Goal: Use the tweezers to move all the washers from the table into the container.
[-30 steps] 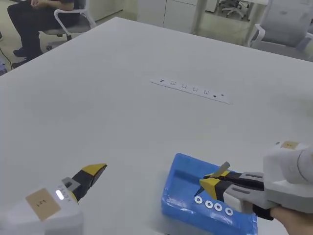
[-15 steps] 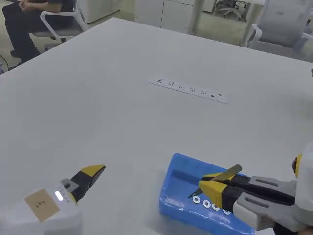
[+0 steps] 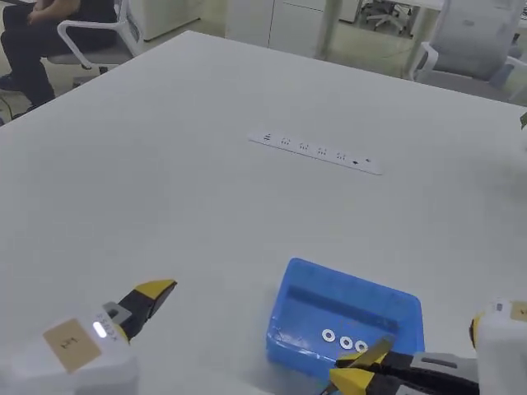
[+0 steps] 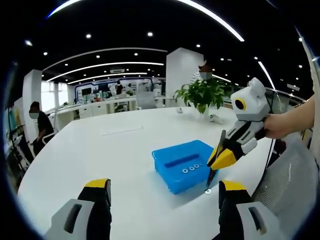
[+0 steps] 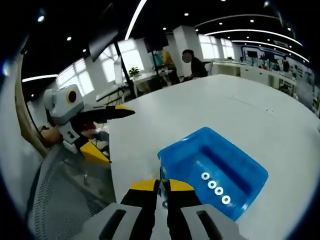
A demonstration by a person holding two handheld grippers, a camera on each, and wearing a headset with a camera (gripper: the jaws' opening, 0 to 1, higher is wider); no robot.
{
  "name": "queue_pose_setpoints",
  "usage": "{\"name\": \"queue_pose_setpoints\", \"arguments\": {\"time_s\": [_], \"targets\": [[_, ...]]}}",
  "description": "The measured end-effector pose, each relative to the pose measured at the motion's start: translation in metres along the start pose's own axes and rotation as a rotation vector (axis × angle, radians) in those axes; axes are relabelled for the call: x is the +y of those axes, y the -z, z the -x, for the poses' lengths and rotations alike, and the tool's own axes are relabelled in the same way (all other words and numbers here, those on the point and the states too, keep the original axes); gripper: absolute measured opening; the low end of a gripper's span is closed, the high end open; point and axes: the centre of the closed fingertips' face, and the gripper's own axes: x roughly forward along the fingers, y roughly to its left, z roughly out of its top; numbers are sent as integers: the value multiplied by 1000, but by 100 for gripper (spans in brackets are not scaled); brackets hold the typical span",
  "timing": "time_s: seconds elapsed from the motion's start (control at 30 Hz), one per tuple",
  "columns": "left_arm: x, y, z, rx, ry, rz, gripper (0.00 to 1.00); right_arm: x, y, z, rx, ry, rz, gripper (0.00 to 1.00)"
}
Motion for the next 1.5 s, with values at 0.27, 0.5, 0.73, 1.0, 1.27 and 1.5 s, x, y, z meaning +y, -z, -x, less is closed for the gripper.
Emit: {"name": "queue_pose_setpoints", "arguments": {"time_s": [0.27, 0.5, 0.73, 1.0, 1.27, 1.5], "targets": [[1, 2, 0, 4, -2, -2, 90, -1, 16, -6, 67, 0, 6, 3], [2, 4, -1, 9, 0, -3, 90, 3, 19, -8, 93, -6, 36, 4], [1, 4, -1, 12, 2, -9, 90, 12, 23, -10, 137, -10, 183, 4], [0, 5, -1, 15, 3, -11, 90, 24, 27, -13, 158, -29, 365, 4], [-2, 4, -1, 17, 10, -15, 90, 17, 25, -12, 118, -5, 350, 3], [-2, 4, 0, 19, 10, -12, 90, 16, 13, -7, 53, 12, 215, 3]]}}
